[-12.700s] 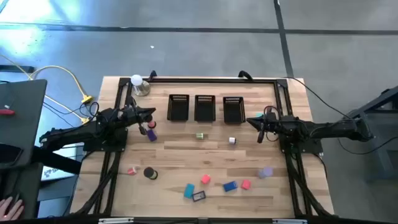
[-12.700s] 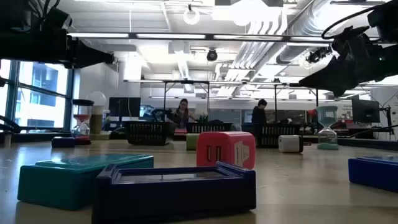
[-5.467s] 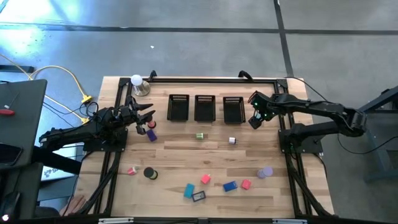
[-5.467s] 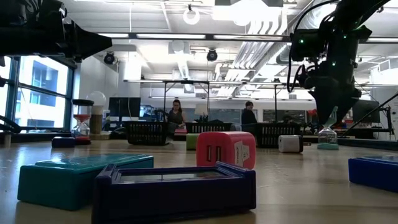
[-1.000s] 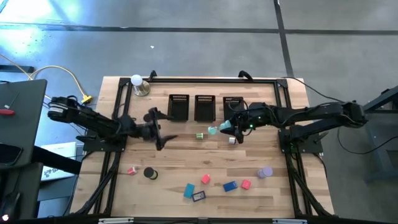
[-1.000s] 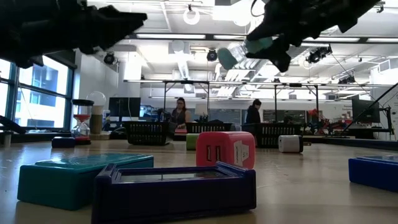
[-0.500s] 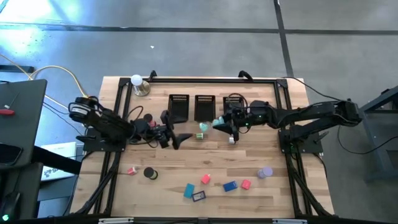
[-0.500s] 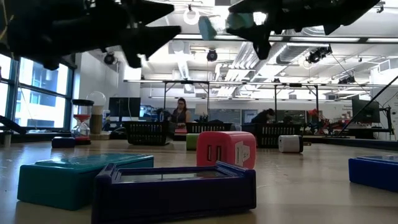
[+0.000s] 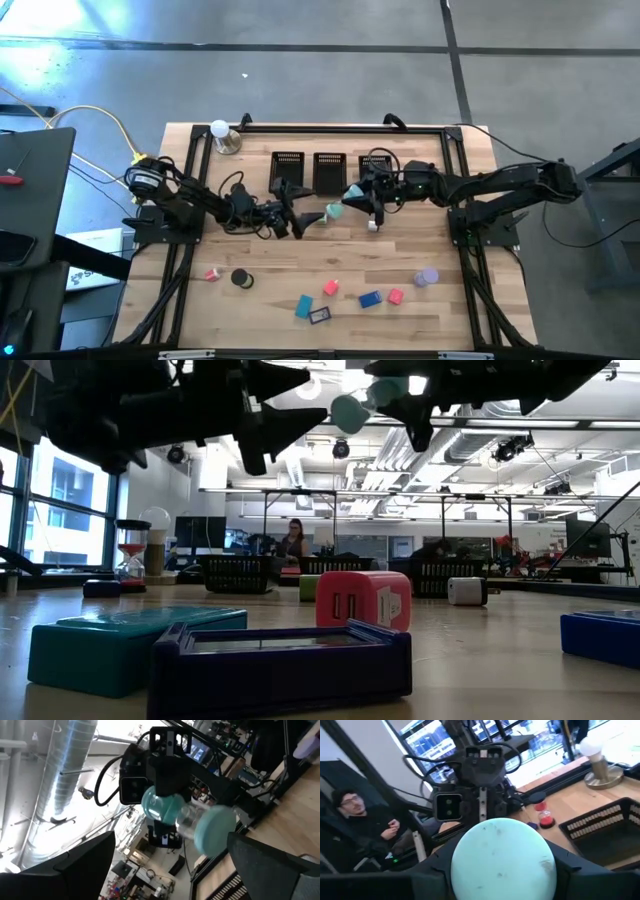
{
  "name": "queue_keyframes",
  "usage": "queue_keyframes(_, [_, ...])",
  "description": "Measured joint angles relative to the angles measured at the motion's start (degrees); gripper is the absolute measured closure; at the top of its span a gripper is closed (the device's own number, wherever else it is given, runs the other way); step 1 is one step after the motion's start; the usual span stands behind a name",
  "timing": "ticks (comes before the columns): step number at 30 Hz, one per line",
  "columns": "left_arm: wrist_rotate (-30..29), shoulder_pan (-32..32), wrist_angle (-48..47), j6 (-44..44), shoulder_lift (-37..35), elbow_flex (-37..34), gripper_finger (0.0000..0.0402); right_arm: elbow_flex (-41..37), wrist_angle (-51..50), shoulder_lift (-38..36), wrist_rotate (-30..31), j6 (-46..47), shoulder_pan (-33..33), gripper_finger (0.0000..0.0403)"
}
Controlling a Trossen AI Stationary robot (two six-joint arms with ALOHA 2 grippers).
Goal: Pick & Place Office items
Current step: Put the blue hourglass into the middle black bin
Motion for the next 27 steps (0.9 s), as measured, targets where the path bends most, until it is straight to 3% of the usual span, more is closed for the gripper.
queue_keyframes(10, [0.0, -0.1, -0.2, -3.0, 0.5, 0.7, 0.0026, 0.0, 5.6, 0.0, 6.6, -2.7, 0.0, 0.0229])
queue_keyframes(27, [-5.7, 0.8, -0.4, 0.7, 7.9, 12.6, 0.0026, 0.0, 9.9, 0.0, 7.1, -2.7, 0.0, 0.0229])
